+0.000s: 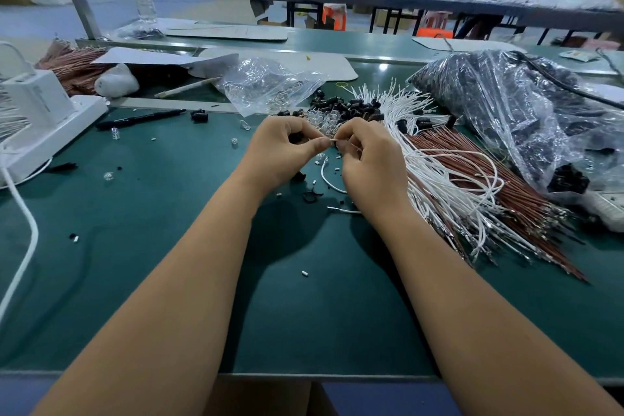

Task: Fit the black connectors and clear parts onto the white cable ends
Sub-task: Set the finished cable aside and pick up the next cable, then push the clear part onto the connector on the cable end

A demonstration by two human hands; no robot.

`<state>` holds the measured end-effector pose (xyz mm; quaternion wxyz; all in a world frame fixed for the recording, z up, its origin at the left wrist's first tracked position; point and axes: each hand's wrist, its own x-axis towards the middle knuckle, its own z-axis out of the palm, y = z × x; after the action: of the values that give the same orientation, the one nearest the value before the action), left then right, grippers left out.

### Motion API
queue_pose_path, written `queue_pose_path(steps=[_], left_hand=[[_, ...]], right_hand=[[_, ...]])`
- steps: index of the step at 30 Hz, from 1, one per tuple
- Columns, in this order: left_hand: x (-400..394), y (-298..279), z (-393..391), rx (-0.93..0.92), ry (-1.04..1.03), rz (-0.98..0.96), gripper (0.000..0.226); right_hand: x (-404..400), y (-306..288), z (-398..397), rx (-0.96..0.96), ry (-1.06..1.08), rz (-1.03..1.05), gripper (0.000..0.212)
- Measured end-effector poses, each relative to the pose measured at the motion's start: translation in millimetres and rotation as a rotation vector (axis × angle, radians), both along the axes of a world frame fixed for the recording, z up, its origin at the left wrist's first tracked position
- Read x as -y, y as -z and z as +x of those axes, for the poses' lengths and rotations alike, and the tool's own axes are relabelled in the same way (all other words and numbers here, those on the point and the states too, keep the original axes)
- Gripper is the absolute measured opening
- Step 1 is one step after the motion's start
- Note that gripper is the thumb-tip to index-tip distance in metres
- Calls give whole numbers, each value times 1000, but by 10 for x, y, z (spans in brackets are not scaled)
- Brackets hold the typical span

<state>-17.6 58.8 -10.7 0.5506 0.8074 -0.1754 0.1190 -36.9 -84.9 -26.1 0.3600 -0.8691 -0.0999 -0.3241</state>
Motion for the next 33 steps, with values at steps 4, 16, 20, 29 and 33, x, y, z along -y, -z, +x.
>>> queue_pose_path(steps=[4, 16, 20, 29, 33], left_hand=[[-48, 10, 29, 4, -21, 24, 14], [11, 79, 36, 22, -74, 151, 13], [35, 98, 49, 37, -141, 206, 18], [120, 39, 38, -56, -68, 197, 29], [81, 95, 52, 70, -197, 386, 25]], right_hand=[[64, 2, 43, -56, 106, 15, 16], [3, 5, 18, -31, 1, -33, 17], [-7, -5, 14, -48, 11, -73, 14], [18, -16, 0, -107, 103, -55, 14], [5, -18, 5, -180, 119, -108, 13]])
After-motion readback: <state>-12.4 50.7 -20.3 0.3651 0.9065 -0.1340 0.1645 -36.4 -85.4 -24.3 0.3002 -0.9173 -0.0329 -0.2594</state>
